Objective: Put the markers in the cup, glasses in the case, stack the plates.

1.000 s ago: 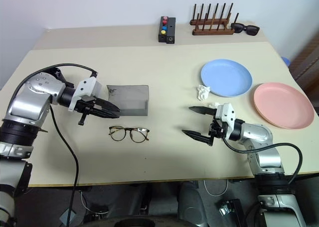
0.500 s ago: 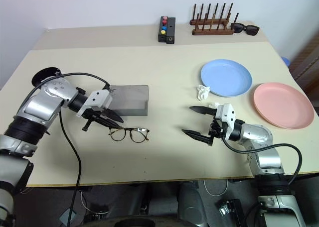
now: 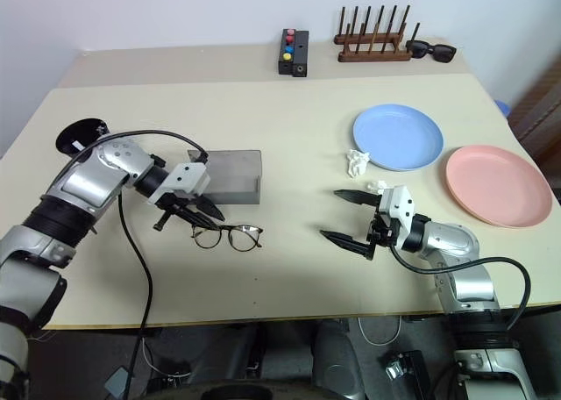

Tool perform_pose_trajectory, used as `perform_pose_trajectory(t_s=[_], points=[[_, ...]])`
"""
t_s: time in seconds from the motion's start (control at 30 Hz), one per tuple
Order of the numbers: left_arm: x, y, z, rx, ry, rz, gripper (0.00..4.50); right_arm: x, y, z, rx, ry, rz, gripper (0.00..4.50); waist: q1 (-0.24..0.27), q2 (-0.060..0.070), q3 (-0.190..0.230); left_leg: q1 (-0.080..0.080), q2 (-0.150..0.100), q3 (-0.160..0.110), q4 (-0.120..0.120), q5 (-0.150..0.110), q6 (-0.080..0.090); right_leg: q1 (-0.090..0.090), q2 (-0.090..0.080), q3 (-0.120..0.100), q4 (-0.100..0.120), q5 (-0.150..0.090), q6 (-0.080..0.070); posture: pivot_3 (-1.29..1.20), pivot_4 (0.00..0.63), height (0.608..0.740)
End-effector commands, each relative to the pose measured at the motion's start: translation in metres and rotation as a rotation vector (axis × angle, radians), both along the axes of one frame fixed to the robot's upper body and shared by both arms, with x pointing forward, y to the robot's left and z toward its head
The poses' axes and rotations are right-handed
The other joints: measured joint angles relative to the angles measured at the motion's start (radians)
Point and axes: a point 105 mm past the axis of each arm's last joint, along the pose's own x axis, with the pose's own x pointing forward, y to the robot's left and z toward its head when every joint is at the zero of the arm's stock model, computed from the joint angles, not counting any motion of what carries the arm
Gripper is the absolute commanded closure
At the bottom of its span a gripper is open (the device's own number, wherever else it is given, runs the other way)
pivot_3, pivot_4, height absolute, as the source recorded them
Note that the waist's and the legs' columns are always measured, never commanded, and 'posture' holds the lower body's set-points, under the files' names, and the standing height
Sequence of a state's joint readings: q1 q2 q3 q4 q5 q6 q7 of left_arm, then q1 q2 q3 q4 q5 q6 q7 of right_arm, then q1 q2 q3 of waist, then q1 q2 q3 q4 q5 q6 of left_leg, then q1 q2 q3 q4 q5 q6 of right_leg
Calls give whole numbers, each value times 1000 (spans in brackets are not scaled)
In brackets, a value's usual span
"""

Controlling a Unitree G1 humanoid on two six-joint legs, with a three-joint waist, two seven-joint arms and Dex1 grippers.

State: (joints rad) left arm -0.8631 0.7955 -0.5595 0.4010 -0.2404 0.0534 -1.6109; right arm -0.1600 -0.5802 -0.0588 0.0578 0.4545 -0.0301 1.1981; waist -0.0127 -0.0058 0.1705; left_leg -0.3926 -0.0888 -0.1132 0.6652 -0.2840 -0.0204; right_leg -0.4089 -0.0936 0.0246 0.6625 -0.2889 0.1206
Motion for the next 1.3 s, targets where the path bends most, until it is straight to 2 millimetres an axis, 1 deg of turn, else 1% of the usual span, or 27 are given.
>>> perform_pose_trajectory(t_s=[0.03,0.73,1.07,1.3], points=[[1,-3,9,-9,-22,-28,3552,-3,2,11,18,-52,5,0,-1,0,0,0,0,0,0,0,0,0,0,0,0,0,0,0,150,740],[2,-18,2,5,-9,-84,3552,-8,6,18,26,-50,-3,0,-1,0,0,0,0,0,0,0,0,0,0,0,0,0,0,0,150,740],[3,-10,-1,23,-9,-63,3552,-12,5,17,23,-38,1,0,-1,0,0,0,0,0,0,0,0,0,0,0,0,0,0,0,150,740],[4,-10,-2,27,-10,-63,3552,-12,5,16,24,-37,2,0,-1,0,0,0,0,0,0,0,0,0,0,0,0,0,0,0,150,740]])
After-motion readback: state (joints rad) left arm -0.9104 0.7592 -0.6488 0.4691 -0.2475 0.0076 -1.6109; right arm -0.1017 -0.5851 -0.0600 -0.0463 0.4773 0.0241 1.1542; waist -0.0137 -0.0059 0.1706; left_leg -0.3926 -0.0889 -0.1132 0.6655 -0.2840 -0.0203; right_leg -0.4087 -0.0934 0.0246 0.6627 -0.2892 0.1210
